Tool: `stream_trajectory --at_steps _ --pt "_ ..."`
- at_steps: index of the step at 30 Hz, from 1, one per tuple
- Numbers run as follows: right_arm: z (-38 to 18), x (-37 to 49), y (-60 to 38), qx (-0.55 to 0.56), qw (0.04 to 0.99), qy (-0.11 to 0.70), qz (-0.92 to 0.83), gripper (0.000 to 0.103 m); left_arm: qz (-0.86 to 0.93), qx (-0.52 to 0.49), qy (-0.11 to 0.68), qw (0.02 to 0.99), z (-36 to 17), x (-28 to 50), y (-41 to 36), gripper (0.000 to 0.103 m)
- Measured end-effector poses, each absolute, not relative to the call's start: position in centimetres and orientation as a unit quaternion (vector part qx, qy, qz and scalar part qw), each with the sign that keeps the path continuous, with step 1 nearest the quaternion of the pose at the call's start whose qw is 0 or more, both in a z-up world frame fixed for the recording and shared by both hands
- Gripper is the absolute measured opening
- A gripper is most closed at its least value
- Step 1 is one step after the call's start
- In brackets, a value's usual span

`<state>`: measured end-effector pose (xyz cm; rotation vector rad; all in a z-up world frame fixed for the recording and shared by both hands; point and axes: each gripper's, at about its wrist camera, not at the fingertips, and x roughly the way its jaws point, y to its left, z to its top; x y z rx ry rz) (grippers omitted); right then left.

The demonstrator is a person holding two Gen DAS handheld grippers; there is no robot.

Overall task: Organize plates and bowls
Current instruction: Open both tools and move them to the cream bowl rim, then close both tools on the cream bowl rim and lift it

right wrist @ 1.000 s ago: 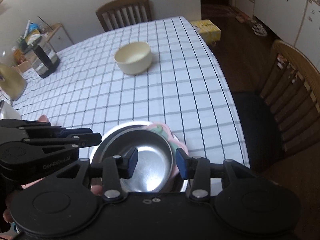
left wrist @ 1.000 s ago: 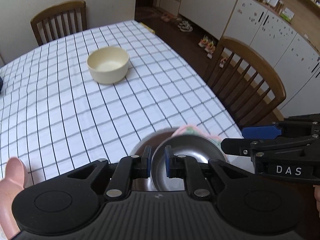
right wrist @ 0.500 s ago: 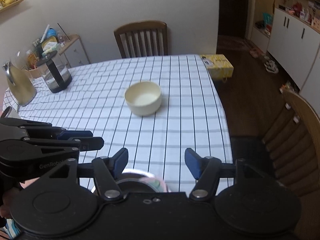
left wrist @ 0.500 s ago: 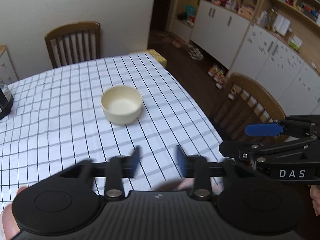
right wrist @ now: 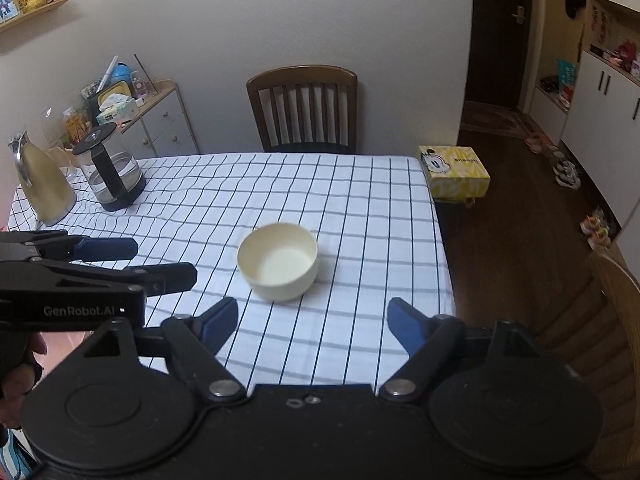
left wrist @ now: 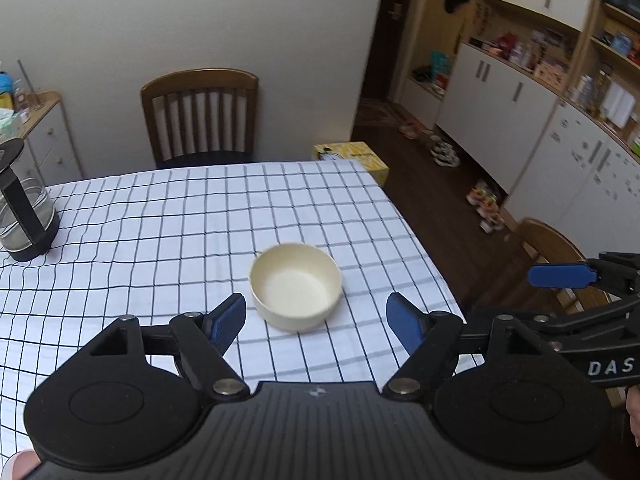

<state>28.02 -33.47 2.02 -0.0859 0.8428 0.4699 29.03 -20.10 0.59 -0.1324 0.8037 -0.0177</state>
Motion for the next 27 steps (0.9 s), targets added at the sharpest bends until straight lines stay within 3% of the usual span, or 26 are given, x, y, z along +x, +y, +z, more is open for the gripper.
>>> stream_trajectory --at_steps 6,15,27 --pt "1.7 31.8 -32.6 -0.051 0.883 0.397 0.245 0.095 0.024 -0.065 0.392 0.917 -0.3 32.2 -18.9 0.077" --pt "-1.5 37.8 -30.0 -0.067 0.874 0.408 0.256 0.096 0.071 -0.075 0.42 0.902 -3.6 37.9 -16.3 0.077" --pt "-9.1 43.6 -26.5 -0.072 0.838 0.485 0.24 0.084 0.087 -0.08 0.493 0.862 -11.1 43.6 -14.9 0.077"
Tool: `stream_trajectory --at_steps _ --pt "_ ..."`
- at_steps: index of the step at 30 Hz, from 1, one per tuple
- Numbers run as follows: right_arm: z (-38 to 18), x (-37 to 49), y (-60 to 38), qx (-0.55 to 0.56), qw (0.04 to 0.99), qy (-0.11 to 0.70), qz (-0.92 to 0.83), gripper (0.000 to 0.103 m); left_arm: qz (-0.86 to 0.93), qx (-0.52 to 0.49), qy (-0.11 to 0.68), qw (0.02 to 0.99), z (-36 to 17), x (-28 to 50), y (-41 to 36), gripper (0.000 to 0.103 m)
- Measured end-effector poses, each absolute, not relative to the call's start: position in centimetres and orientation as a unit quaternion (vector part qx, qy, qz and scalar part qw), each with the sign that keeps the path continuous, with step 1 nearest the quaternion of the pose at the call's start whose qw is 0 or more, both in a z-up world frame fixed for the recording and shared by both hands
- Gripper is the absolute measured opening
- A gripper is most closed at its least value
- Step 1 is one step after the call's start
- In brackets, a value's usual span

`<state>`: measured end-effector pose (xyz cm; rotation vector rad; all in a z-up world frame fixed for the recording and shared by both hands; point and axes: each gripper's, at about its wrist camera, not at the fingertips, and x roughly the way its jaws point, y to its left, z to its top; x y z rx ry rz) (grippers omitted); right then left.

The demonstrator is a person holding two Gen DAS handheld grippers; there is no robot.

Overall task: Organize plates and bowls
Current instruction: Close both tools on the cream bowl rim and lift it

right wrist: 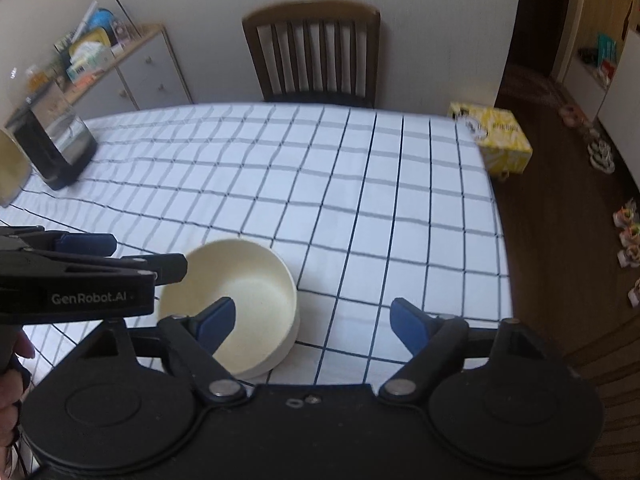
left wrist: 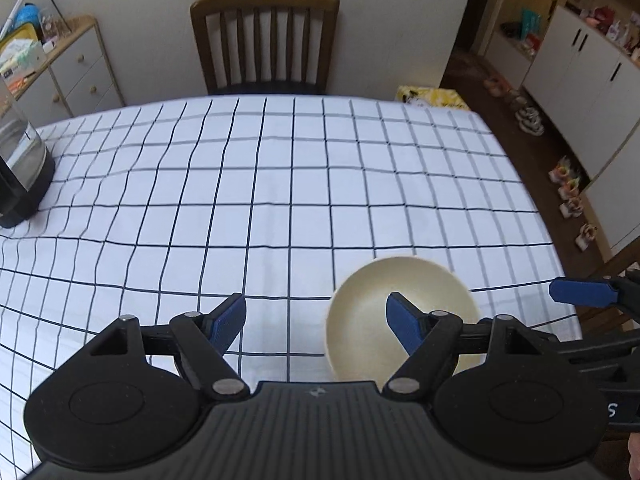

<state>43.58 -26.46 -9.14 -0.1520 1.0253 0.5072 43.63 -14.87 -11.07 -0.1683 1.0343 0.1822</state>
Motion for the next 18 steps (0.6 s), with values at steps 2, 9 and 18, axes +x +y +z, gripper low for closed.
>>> stream_trajectory --at_steps 2,9,18 --pt "-9.9 43.9 -26.1 -0.073 0.833 0.494 0.239 0.082 0.088 -0.079 0.501 0.858 -11.8 44.1 -14.8 0.077" --pt "-11.7 44.7 -24.9 -0.081 0.821 0.51 0.244 0.075 0.085 -0.082 0.513 0.85 -13.9 45.1 -14.6 0.076" --pt "-13.2 45.0 -24.3 -0.084 0.809 0.527 0.245 0.046 0.074 -0.079 0.527 0.843 -14.9 44.8 -15.0 0.033"
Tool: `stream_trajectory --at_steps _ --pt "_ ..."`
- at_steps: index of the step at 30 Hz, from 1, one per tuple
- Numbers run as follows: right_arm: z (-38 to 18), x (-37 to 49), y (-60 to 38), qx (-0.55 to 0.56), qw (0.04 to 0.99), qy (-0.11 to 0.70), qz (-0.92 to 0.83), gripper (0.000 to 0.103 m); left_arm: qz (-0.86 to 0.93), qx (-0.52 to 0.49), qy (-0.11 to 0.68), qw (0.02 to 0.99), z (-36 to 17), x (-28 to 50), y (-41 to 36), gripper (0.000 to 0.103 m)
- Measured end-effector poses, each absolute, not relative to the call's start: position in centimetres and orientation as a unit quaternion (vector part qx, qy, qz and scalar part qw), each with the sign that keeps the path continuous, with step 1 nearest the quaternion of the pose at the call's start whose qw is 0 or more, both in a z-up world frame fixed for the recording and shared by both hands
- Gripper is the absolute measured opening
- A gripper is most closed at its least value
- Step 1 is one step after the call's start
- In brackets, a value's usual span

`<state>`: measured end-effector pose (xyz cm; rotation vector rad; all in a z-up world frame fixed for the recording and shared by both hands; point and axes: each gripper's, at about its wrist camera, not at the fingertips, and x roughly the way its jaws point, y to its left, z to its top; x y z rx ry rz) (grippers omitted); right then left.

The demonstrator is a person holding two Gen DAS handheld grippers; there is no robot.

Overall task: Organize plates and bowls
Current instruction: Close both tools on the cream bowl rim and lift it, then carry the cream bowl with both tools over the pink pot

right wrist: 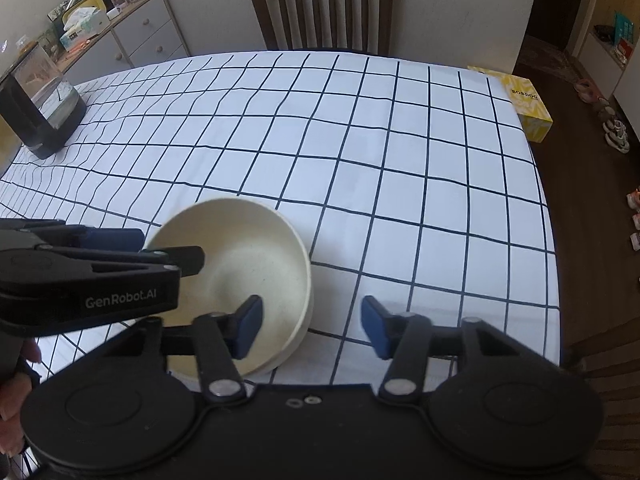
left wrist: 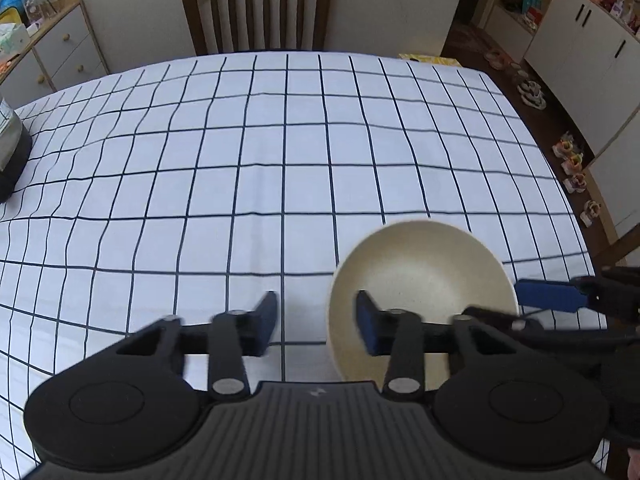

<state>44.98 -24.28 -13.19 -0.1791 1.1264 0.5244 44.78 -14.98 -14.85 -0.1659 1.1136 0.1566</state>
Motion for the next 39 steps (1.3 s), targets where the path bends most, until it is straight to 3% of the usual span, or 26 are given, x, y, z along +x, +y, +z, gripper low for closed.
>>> stream_trajectory --at_steps 2,4,7,20,39 --pt "-13.1 45.0 -24.3 -0.078 0.81 0.528 0.243 0.039 0.075 -0.079 0.529 0.841 -14.9 44.6 -15.1 0.029" --pt "-13.1 45.1 -24.5 -0.068 0.809 0.532 0.24 0.025 0.077 -0.074 0.531 0.841 -14.9 44.5 -15.3 0.016" --pt "-13.0 45.0 -24.7 -0.059 0.808 0.536 0.24 0.01 0.072 -0.075 0.531 0.841 -14.7 44.2 -15.7 0.01" --pt "-10.3 42.0 -25.4 -0.053 0.821 0.527 0.212 0.006 0.036 -0.042 0.52 0.853 -10.7 41.1 -17.7 0.005" --pt "-2.4 31.5 -29.8 -0.016 0.843 0.506 0.182 0.004 -0.066 0.017 0.483 0.873 -1.2 29.5 -21.1 0.005"
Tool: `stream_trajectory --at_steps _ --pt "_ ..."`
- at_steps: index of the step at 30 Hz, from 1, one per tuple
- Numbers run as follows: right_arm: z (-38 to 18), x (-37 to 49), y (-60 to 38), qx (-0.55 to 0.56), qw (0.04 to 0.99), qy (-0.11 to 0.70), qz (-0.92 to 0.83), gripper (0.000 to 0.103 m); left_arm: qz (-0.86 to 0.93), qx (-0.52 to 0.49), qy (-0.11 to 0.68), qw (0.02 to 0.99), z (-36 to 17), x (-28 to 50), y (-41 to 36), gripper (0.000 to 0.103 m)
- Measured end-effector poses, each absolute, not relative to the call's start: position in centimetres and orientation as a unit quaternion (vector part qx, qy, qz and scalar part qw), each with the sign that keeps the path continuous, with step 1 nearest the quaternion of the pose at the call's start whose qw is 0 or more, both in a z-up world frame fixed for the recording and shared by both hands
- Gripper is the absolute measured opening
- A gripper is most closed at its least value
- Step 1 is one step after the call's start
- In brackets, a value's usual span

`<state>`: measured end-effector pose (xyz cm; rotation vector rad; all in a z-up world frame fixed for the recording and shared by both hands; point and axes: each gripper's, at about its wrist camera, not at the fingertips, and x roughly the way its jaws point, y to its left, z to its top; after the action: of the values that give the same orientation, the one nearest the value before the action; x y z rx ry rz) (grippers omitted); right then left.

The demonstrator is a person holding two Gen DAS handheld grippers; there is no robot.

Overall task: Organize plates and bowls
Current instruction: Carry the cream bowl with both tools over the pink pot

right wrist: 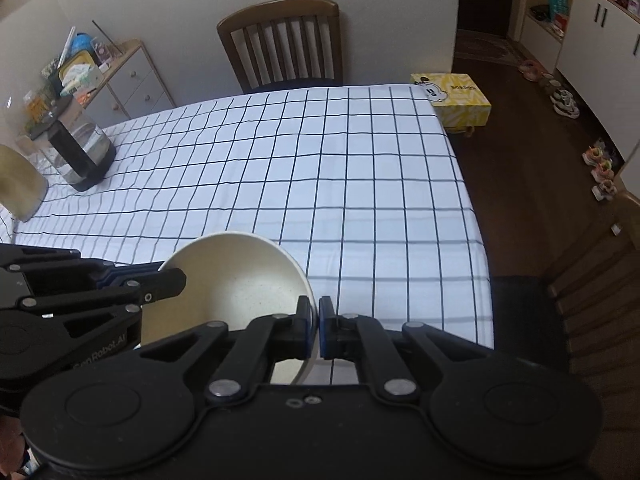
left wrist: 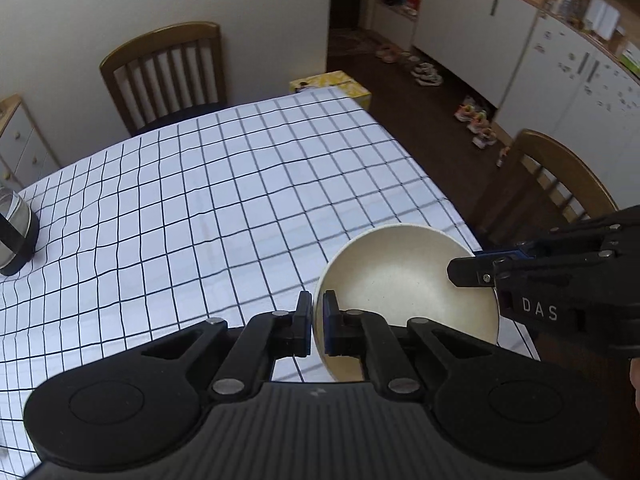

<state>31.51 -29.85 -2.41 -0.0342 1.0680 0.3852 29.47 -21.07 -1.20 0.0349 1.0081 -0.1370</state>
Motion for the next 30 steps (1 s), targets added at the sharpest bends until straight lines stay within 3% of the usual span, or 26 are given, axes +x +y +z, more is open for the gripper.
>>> stream_trajectory --at_steps 15,30 --pt "-0.8 22.4 -32.2 0.01 0.851 0.502 0.153 0.005 -0.13 0.036 0.488 0.862 -0.5 21.8 -22.9 0.005" --pt "-4.3 16.4 -33.4 0.024 0.837 0.53 0.13 0.005 -0.161 0.025 0.533 0.83 -4.7 17.7 -23.7 0.005"
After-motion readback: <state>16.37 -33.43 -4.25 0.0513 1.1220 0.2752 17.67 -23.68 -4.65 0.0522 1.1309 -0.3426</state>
